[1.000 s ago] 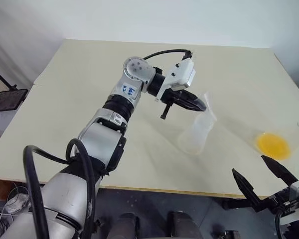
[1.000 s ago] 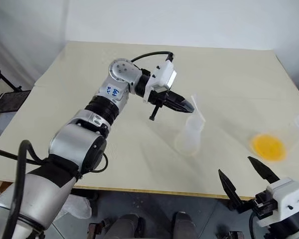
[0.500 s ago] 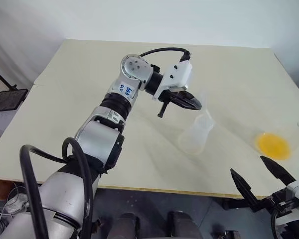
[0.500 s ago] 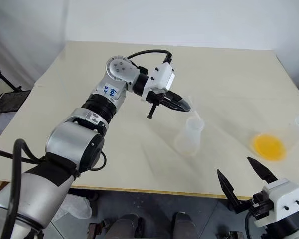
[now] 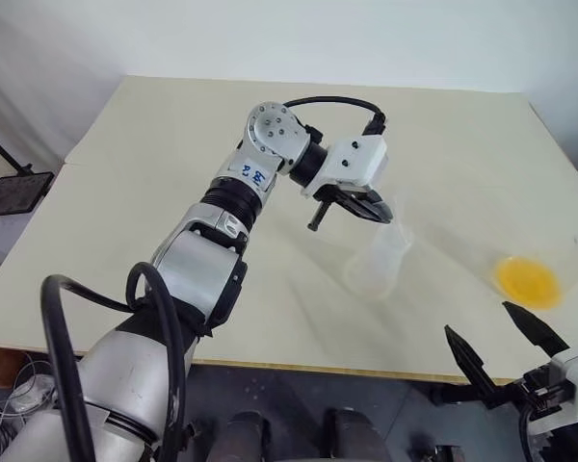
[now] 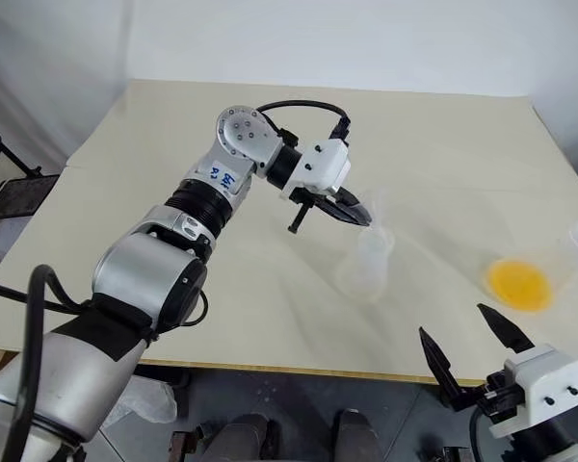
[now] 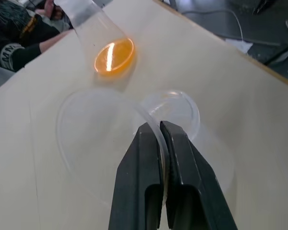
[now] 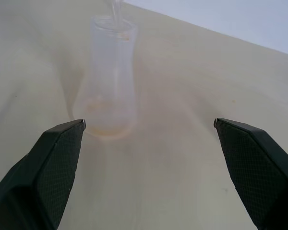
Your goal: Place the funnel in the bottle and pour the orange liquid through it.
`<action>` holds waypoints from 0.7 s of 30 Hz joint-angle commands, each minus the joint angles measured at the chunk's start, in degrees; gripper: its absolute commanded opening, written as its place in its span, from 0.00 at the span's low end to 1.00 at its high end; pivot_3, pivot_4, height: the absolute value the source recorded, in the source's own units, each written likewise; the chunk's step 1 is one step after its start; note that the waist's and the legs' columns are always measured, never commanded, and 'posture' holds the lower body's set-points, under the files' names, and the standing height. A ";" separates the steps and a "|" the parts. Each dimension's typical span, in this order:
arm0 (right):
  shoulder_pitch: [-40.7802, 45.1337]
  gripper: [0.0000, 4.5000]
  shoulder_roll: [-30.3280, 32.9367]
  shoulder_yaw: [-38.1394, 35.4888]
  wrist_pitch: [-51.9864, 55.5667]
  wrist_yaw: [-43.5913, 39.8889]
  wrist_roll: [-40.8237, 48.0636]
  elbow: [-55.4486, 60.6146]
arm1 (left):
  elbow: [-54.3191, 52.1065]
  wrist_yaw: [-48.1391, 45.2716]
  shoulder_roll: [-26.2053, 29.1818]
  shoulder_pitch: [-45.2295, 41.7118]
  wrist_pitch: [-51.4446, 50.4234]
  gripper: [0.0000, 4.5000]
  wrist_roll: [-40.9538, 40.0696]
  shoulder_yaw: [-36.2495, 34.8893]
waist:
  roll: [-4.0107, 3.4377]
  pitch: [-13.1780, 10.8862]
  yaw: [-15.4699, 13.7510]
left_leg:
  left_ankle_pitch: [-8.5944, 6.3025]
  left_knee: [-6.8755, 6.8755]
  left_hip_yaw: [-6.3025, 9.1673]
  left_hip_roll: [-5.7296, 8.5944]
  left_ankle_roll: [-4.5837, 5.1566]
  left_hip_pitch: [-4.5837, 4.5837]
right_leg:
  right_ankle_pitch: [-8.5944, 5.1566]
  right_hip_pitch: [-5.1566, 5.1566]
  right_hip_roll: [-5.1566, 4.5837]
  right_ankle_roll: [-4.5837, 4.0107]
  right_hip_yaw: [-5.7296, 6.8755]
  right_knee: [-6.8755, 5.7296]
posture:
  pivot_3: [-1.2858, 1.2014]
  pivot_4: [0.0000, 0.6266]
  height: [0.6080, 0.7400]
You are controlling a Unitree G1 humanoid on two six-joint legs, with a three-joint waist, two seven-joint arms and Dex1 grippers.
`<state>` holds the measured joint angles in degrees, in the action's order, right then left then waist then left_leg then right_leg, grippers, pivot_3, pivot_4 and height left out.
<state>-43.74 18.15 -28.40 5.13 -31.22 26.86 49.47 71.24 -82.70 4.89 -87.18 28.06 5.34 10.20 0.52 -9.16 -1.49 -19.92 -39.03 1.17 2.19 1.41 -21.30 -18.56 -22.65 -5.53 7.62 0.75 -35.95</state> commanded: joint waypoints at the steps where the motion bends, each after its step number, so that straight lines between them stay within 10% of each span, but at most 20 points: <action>1: -1.11 1.00 -0.75 0.19 -1.39 0.70 -0.20 2.51 | 0.21 0.60 -0.66 -2.93 1.40 0.01 0.93 0.25 | 0.00 0.00 -0.01 | 0.00 0.00 0.00 0.00 0.00 0.00 | 0.00 0.00 0.00 0.00 0.00 0.00 | 0.52 0.24 1.00; 6: -0.88 1.00 -0.81 0.21 -1.54 0.87 -0.31 2.30 | 0.68 0.95 -1.74 -3.82 3.46 0.01 2.09 0.58 | 0.01 -0.01 -0.05 | 0.00 0.00 0.00 0.01 0.02 0.00 | 0.00 0.00 -0.01 0.00 0.00 0.00 | 0.52 0.24 1.00; 21: 0.09 1.00 -0.32 -0.16 -1.64 0.80 -0.27 1.35 | 0.97 0.36 -1.68 -5.13 2.78 0.99 2.40 0.25 | 0.01 -0.01 -0.02 | 0.00 -0.01 -0.04 0.02 0.05 0.00 | -0.01 -0.01 -0.01 0.02 -0.03 -0.01 | 0.52 0.24 1.00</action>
<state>-43.65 17.56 -27.74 4.86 -30.73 26.38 49.47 72.77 -82.10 3.04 -89.85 30.69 8.22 11.13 0.53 -9.16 -1.52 -19.92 -39.04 1.13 2.20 1.46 -21.30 -18.57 -22.66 -5.53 7.64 0.72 -35.96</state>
